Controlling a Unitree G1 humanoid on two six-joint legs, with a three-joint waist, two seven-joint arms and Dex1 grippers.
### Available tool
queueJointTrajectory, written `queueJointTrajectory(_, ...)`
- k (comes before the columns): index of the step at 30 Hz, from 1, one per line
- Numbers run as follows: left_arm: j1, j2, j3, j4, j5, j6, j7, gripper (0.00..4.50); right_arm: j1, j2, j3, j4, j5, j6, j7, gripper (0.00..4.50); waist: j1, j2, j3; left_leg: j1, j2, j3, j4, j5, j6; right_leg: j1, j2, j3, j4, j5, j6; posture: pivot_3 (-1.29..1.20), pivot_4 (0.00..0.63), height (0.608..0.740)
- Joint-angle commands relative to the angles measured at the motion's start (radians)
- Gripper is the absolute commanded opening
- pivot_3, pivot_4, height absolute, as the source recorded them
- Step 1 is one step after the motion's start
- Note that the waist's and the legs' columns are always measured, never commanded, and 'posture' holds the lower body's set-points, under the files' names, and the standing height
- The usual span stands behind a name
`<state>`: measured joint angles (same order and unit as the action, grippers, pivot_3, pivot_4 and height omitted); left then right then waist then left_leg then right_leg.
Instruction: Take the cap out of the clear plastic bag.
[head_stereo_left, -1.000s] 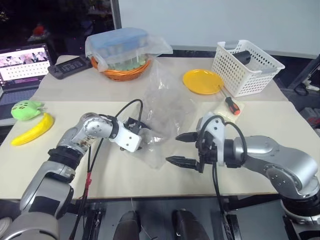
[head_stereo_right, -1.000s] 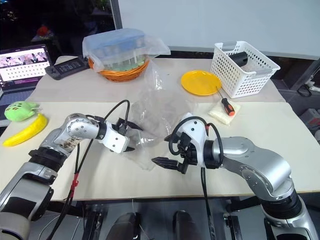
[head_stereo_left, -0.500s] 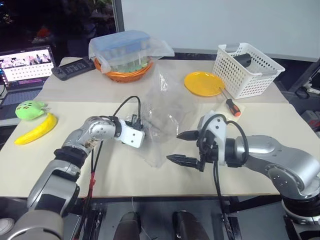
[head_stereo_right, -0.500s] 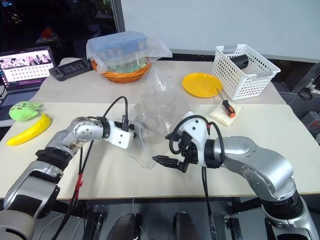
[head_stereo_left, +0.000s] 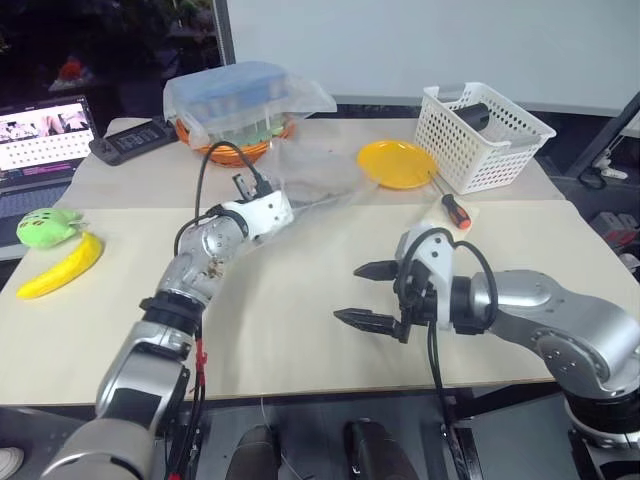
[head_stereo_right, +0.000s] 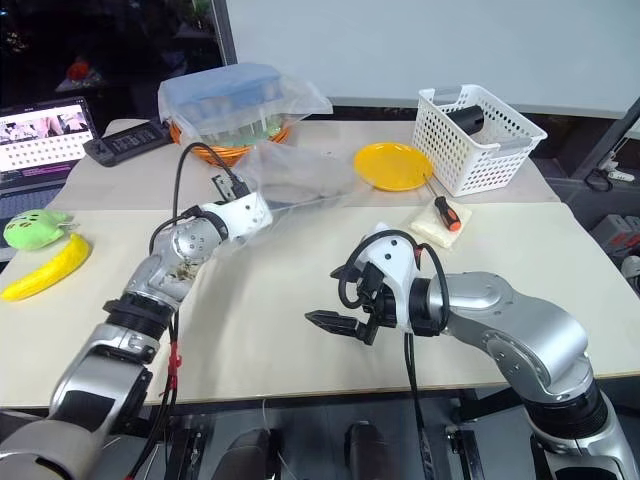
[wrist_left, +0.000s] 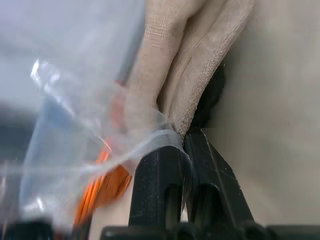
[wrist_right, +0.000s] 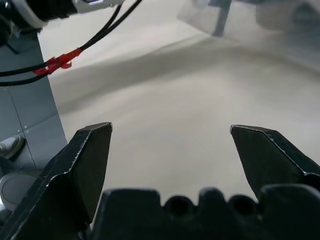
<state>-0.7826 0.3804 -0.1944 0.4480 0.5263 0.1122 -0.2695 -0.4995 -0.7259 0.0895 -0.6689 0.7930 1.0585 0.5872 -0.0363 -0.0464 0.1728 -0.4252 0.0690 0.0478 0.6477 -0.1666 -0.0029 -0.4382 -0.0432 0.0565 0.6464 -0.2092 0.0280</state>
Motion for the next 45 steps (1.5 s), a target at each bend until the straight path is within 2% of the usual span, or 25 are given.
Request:
queueJointTrajectory(1, 0.009, -0.083, 0.051, -0.132, 0.081, 0.282, 0.159, 0.01, -0.029, -0.005, -0.02, -0.019, 0.002, -0.005, 0.001, 4.5, 0.001, -0.001, 0.0, 0.0, 0.0, 0.0, 0.0, 0.0, 0.0, 0.0, 0.0, 0.0, 0.0, 0.0, 0.0, 0.0, 0.15, 0.74)
queueJointTrajectory(4, 0.024, -0.11, 0.036, -0.234, 0.181, 0.427, 0.232, 0.01, -0.036, -0.003, -0.016, -0.017, 0.002, -0.004, 0.001, 4.5, -0.006, -0.001, 0.0, 0.0, 0.0, 0.0, 0.0, 0.0, 0.0, 0.0, 0.0, 0.0, 0.0, 0.0, 0.0, 0.0, 0.15, 0.74)
queueJointTrajectory(10, 0.092, -0.064, 0.0, -0.44, 0.341, 0.578, 0.243, 0.01, -0.03, -0.009, -0.02, -0.016, -0.001, -0.011, 0.009, 4.5, -0.011, -0.001, 0.0, 0.001, -0.001, -0.001, -0.004, 0.0, 0.0, -0.003, 0.001, 0.002, 0.0, 0.0, 0.0, 0.0, 0.15, 0.74)
queueJointTrajectory(16, 0.167, -0.101, -0.031, -0.467, 0.35, 0.683, 0.193, 0.01, -0.033, -0.005, -0.015, -0.008, -0.01, -0.02, 0.016, 4.5, -0.003, -0.001, 0.0, 0.0, -0.001, 0.0, -0.004, 0.0, 0.0, -0.002, 0.0, 0.002, -0.001, 0.0, 0.0, 0.0, 0.15, 0.74)
queueJointTrajectory(19, 0.177, -0.183, -0.039, -0.424, 0.278, 0.714, 0.151, 0.01, -0.039, -0.003, -0.008, -0.004, -0.018, -0.025, 0.021, 4.5, 0.0, -0.001, 0.0, 0.0, -0.001, 0.0, -0.004, 0.0, 0.0, -0.002, 0.0, 0.002, -0.001, 0.0, 0.0, 0.0, 0.15, 0.74)
queueJointTrajectory(24, 0.14, -0.309, 0.004, -0.376, 0.121, 0.763, 0.064, 1.73, -0.049, 0.002, -0.001, 0.003, -0.031, -0.029, 0.025, 4.5, 0.011, -0.001, 0.001, 0.0, -0.001, 0.0, -0.004, 0.0, 0.0, -0.002, 0.0, 0.002, -0.002, 0.0, 0.0, 0.0, 0.15, 0.74)
queueJointTrajectory(30, 0.095, -0.331, 0.032, -0.421, -0.003, 0.843, -0.027, 3.76, -0.053, 0.015, 0.009, 0.004, -0.046, -0.027, 0.018, 4.5, 0.012, -0.001, 0.001, 0.0, -0.001, -0.001, -0.004, 0.0, 0.0, -0.002, 0.0, 0.002, -0.002, 0.0, 0.0, 0.0, 0.15, 0.74)
queueJointTrajectory(32, 0.089, -0.316, 0.029, -0.447, -0.034, 0.871, -0.061, 4.48, -0.054, 0.019, 0.011, 0.008, -0.051, -0.028, 0.019, 4.5, 0.012, -0.001, 0.001, 0.0, -0.001, -0.001, -0.004, 0.0, 0.0, -0.002, 0.0, 0.002, -0.003, 0.0, 0.0, 0.0, 0.15, 0.74)
queueJointTrajectory(36, 0.067, -0.264, 0.027, -0.552, -0.122, 0.957, -0.172, 4.48, -0.06, 0.03, 0.021, 0.017, -0.064, -0.034, 0.025, 4.5, 0.013, -0.001, 0.001, 0.0, -0.002, -0.001, -0.004, 0.0, 0.0, -0.002, 0.0, 0.002, -0.003, 0.0, 0.0, 0.0, 0.15, 0.74)
queueJointTrajectory(39, 0.074, -0.192, 0.035, -0.684, -0.256, 0.978, -0.327, 4.48, -0.066, 0.037, 0.027, 0.027, -0.074, -0.043, 0.035, 4.5, 0.012, -0.001, 0.001, 0.0, -0.001, -0.001, -0.004, 0.0, 0.0, -0.002, 0.0, 0.002, -0.003, 0.0, 0.0, 0.0, 0.15, 0.74)
queueJointTrajectory(42, 0.068, -0.028, 0.018, -0.783, -0.369, 1.004, -0.494, 4.48, -0.068, 0.038, 0.032, 0.035, -0.08, -0.053, 0.049, 4.5, 0.011, -0.001, 0.001, -0.001, -0.001, -0.001, -0.004, 0.0, 0.0, -0.002, 0.0, 0.002, -0.004, 0.0, -0.001, 0.0, 0.15, 0.74)
queueJointTrajectory(45, 0.063, 0.177, 0.01, -0.826, -0.424, 0.876, -0.624, 4.48, -0.071, 0.041, 0.043, 0.047, -0.089, -0.068, 0.068, 4.5, -0.002, -0.001, 0.001, 0.0, -0.001, 0.0, -0.005, 0.0, 0.0, -0.002, 0.0, 0.002, -0.003, 0.0, -0.001, 0.0, 0.15, 0.74)
